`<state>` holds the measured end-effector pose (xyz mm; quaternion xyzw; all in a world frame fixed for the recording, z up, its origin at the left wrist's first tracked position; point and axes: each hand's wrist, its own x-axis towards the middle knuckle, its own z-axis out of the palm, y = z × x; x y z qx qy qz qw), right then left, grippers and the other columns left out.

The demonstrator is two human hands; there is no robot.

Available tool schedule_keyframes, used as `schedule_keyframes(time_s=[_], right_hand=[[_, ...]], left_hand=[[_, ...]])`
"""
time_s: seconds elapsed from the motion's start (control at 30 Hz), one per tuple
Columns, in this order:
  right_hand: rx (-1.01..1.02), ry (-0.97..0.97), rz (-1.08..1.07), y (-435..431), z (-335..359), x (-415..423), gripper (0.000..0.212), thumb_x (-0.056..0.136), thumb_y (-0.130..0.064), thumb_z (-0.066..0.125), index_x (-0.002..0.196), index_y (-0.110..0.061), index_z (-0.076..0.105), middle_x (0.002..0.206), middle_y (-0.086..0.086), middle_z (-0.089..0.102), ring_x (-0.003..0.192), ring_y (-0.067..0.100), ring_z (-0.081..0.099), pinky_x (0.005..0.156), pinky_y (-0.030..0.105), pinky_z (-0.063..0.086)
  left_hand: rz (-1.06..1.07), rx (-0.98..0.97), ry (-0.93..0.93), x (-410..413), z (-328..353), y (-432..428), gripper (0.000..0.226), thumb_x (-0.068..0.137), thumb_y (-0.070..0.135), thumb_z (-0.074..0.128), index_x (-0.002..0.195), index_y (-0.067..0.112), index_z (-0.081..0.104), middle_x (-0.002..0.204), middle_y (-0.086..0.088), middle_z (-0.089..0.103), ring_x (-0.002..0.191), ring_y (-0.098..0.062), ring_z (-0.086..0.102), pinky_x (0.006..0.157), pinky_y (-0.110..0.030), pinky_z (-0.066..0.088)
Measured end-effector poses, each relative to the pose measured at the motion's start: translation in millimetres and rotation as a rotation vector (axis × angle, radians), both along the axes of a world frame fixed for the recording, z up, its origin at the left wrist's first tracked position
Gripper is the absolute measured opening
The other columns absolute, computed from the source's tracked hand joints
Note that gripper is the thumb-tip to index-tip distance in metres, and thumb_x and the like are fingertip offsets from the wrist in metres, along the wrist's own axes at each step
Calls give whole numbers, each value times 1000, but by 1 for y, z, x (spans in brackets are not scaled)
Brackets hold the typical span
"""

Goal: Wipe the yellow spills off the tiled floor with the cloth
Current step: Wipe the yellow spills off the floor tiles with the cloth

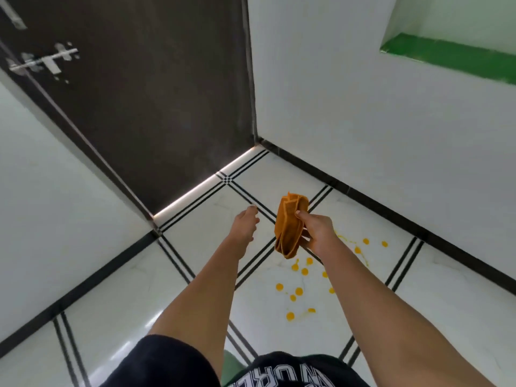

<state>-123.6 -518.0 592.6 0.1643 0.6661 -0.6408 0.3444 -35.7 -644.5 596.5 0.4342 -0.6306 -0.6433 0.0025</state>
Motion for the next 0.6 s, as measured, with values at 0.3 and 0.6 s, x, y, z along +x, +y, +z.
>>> schedule_keyframes(time_s=[0.3,0.6], right_hand=[[-37,-23,-368,-82,-16,-76,17,86,-13,65,97,-4,56,92,15,62,89,33,61,72,44,51],[6,-69,-843,-119,-28,-126,12,89,-12,60,82,-4,56,91,16,61,91,34,60,67,42,50]], left_hand=[[-355,12,-67,-136,-24,-104,47,98,41,29,134,13,42,137,-9,47,125,-26,43,98,-37,34],[-855,-2,-175,-270,-43,-129,46,98,39,30,131,11,45,126,-8,52,100,-19,50,82,-32,37]])
